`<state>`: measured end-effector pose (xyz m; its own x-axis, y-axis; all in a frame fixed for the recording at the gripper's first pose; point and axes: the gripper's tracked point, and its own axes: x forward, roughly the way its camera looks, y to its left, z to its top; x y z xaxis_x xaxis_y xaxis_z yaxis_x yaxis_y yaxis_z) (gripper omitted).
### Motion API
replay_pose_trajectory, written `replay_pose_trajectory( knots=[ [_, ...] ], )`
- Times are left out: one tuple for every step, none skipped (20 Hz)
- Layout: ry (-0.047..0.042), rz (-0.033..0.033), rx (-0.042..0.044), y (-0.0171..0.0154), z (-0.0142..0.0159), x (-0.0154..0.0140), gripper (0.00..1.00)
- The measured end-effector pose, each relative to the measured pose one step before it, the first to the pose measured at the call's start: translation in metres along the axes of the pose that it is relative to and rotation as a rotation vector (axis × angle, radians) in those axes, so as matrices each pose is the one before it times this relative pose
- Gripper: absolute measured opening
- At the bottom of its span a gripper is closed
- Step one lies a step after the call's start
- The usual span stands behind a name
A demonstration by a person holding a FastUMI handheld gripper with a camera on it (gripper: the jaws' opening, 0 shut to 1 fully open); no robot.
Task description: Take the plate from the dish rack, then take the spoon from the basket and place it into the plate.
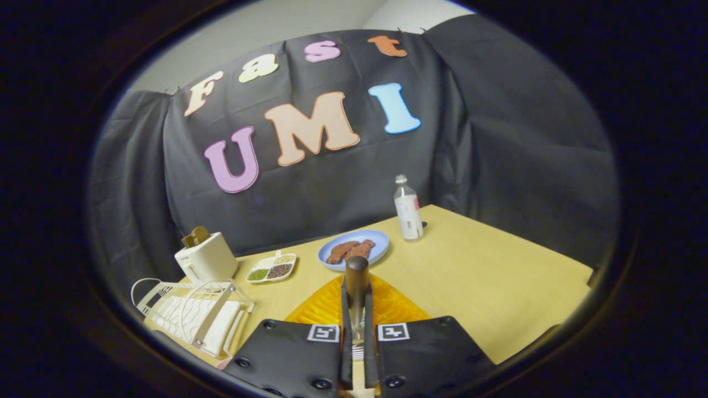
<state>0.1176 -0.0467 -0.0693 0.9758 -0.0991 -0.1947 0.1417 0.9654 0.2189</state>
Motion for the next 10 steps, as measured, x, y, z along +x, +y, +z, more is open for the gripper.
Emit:
replay_pose_trajectory(
  knots=[
    [-0.01968,-0.00074,-0.01064,0.00328,0.00927,-0.00256,0.11],
    [-0.02183,-0.00001,-0.01383,0.00286,0.00869,-0.00405,0.11],
    [-0.02536,-0.00083,-0.01438,0.00285,0.01039,-0.00476,0.11],
    [-0.02788,0.00017,-0.01201,0.00314,0.01107,-0.00543,0.11],
    [-0.02808,0.0041,-0.00688,0.00392,0.01231,-0.00612,0.11],
    [-0.0252,0.01046,0.00011,0.00577,0.01041,-0.00764,0.11],
    [-0.01727,0.01677,0.00391,0.0069,0.0092,-0.00804,0.11],
    [-0.01176,0.01783,0.00424,0.00705,0.00595,-0.00884,0.11],
    [-0.00981,0.01928,0.00324,0.00775,0.00621,-0.00826,0.11],
    [-0.00347,0.02134,-0.00116,0.00723,0.00322,-0.0081,0.11]
  ],
)
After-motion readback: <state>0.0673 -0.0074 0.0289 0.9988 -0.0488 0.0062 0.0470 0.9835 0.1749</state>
